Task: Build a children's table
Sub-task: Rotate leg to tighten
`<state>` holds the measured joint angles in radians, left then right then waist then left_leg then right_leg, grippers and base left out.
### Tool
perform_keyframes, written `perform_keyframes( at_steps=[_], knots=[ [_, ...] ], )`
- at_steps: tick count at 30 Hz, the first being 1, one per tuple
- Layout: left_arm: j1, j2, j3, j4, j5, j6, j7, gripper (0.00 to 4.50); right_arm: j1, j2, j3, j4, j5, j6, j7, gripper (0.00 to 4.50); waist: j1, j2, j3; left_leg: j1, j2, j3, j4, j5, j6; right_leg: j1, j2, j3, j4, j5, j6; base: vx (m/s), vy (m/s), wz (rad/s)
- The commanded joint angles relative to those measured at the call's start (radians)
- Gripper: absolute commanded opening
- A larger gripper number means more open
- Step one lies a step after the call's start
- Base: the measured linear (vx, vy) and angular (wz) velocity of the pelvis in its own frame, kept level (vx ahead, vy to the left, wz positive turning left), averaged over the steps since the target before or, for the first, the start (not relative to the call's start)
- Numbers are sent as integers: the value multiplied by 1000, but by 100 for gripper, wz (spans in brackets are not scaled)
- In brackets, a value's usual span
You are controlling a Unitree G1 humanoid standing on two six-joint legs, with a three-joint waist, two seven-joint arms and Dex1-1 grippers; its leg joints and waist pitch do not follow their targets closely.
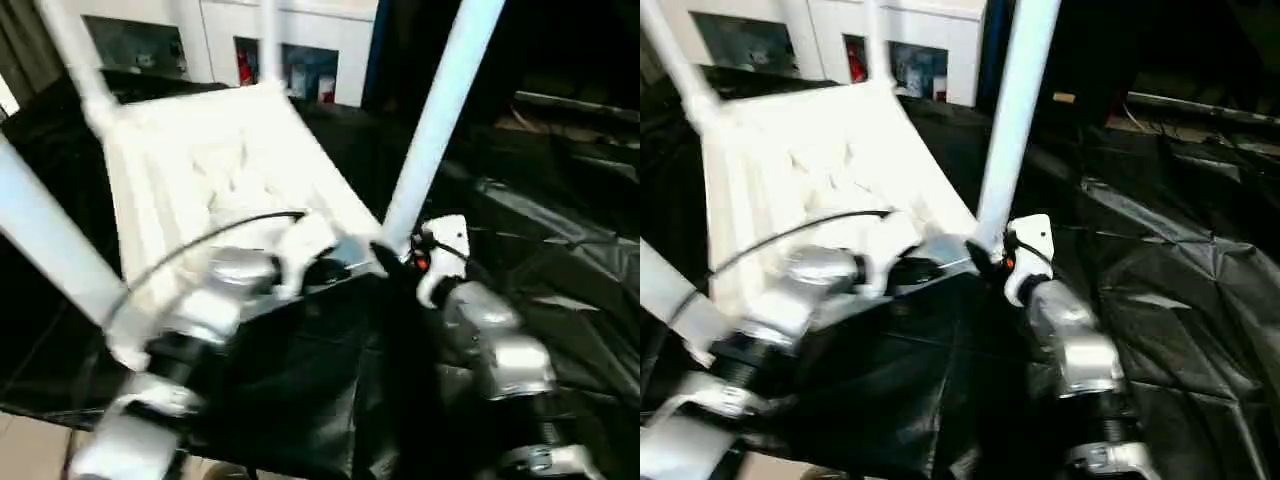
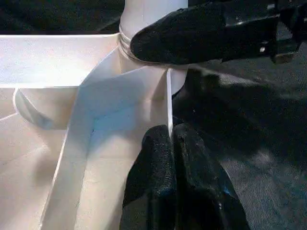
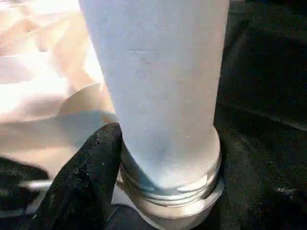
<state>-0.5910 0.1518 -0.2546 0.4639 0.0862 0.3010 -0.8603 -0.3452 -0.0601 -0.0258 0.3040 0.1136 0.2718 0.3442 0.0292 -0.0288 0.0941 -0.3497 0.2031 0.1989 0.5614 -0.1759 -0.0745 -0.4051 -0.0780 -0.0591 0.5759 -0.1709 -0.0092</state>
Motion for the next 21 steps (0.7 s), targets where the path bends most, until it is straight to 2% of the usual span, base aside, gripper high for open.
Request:
perform_keyframes(
  at_steps=[1, 2, 3, 5, 7, 11, 13, 14, 15, 17, 19, 21],
  knots=[
    [-1, -90, -82, 4, -27, 2, 11, 0, 33, 65, 136, 50, -22, 42, 44, 274, -3, -8, -37, 9, 24, -23, -75, -338, 18, 15, -60, 43, -100, -551, -86, 0, 0, 0],
    [0, -88, -82, 1, -27, 2, 7, 0, 32, 62, 129, 49, -14, 36, 48, 309, -3, -6, -37, 8, 23, -23, -75, -340, 21, 15, -60, 43, -100, -549, -84, 0, 0, 0],
    [2, -81, -79, -3, -26, 1, 1, 0, 32, 57, 119, 42, -5, 38, 53, 309, -3, -6, -38, 5, 23, -23, -76, -337, 25, 17, -60, 43, -99, -543, -82, 0, 0, 0],
    [9, -64, -71, -12, -22, 0, -14, 0, 32, 40, 107, 27, 2, 46, 71, 346, -2, -5, -39, 4, 23, -23, -77, -335, 28, 17, -60, 44, -100, -533, -83, 0, 0, 0],
    [16, -47, -60, -20, -22, 0, -27, 0, 30, 10, 115, 22, -17, 31, 91, 354, -1, -4, -41, 2, 23, -23, -77, -324, 30, 20, -59, 44, -97, -512, -88, 0, 0, 0],
    [27, -13, -50, -30, -35, -7, -65, 0, 31, -56, 134, 5, -5, 13, 202, 365, 0, -4, -44, -1, 25, -20, -76, -300, 40, 24, -59, 46, -91, -452, -112, 0, 0, 0],
    [40, 34, -48, -44, -53, -16, -135, 0, 33, -143, 152, -27, 26, -7, 355, 365, 2, -8, -49, -7, 26, -18, -72, -262, 58, 35, -58, 46, -80, -375, -138, 0, 0, 0],
    [43, 51, -48, -50, -59, -17, -162, 0, 34, -168, 153, -40, 41, -8, 404, 365, 3, -7, -50, -7, 27, -17, -71, -251, 63, 34, -58, 46, -78, -354, -146, 0, 0, 0],
    [48, 75, -51, -59, -71, -23, -208, 0, 35, -200, 151, -58, 66, -4, 467, 365, 5, -7, -50, -6, 27, -13, -67, -225, 84, 35, -57, 48, -73, -298, -172, 0, 0, 0],
    [58, 122, -54, -81, -94, -16, -296, 0, 34, -258, 151, -89, 99, 8, 572, 365, 6, -7, -52, -5, 28, -10, -63, -197, 96, 36, -57, 47, -68, -258, -193, 0, 0, 0],
    [61, 141, -54, -88, -101, -25, -329, 0, 33, -281, 152, -100, 112, 15, 611, 365, 8, -6, -57, -7, 29, -10, -60, -150, 106, 42, -54, 44, -57, -189, -218, 0, 0, 0],
    [62, 165, -51, -93, -110, -36, -365, 0, 30, -310, 157, -107, 121, 20, 658, 365, 8, -2, -58, -5, 31, -8, -57, -119, 121, 39, -52, 44, -48, -113, -248, 0, 0, 0]
  ],
)
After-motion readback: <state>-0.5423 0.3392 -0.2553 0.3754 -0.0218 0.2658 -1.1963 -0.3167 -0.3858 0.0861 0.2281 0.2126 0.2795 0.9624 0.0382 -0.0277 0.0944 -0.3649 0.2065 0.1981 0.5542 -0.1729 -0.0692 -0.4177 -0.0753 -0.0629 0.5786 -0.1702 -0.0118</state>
